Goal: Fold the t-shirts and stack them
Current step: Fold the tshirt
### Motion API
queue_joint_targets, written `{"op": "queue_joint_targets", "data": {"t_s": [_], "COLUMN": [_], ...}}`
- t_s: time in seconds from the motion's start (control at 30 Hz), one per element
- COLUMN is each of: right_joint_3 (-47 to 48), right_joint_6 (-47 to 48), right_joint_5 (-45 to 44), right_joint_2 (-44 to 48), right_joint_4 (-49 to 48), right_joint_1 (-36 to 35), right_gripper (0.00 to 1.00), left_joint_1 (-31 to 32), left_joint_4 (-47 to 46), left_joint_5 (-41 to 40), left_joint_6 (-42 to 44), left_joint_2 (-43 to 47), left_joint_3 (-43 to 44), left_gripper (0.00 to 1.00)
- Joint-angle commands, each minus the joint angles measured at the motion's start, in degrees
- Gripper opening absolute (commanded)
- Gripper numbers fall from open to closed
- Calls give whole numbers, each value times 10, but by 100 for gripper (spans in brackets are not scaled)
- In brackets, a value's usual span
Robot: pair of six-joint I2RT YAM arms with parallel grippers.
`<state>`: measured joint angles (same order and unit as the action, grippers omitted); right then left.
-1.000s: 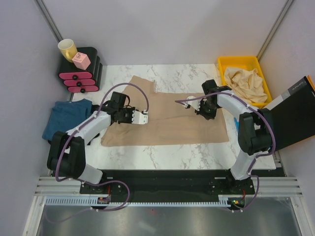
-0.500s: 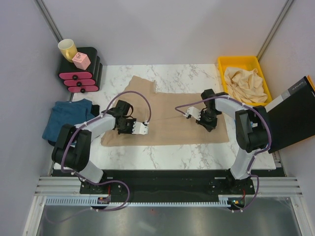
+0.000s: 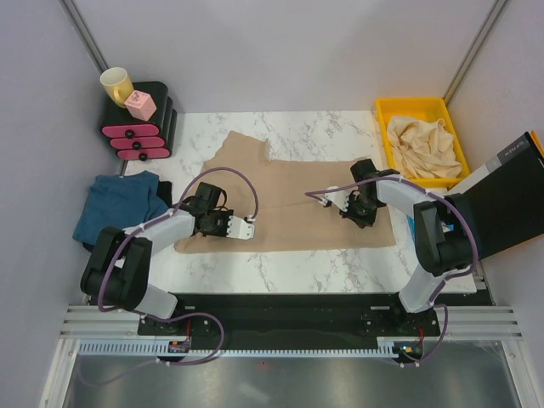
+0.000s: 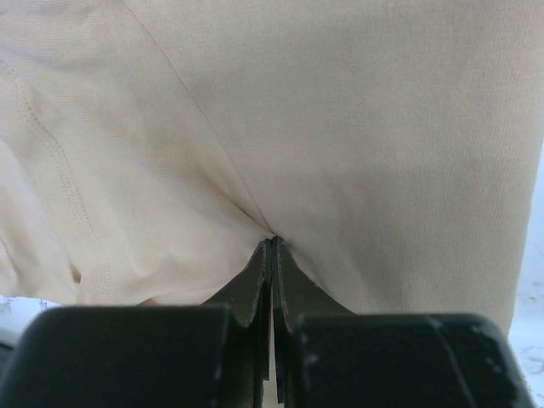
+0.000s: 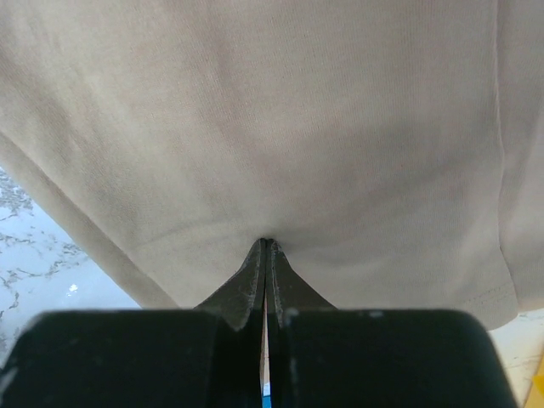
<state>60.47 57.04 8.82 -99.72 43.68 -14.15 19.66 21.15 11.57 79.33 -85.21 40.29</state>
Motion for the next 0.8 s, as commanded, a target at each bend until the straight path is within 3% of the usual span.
{"op": "queue_joint_targets", "data": {"t_s": [0.0,0.43,0.73,0.77], "right_joint_3": [-55,-102,-119,-111], "right_joint_6": [-24,16,21,19], "right_joint_5": [9,-4,1,2], "right_joint_2": [-21,35,68,74], "right_joint_4": [38,75,115,119], "right_joint_1": [-6,-26,-48,-49], "right_gripper": [0,0,0,0], "left_joint_1": [-1,18,27,26], "left_joint_4": [132,195,222,223], "left_joint_5": [-21,6,25,27], "left_joint_6": [-4,33,11,-1], "left_joint_2": [-29,73,117,123], "left_joint_3": [-60,-110,-109,-102], "left_gripper": [2,2,2,6]}}
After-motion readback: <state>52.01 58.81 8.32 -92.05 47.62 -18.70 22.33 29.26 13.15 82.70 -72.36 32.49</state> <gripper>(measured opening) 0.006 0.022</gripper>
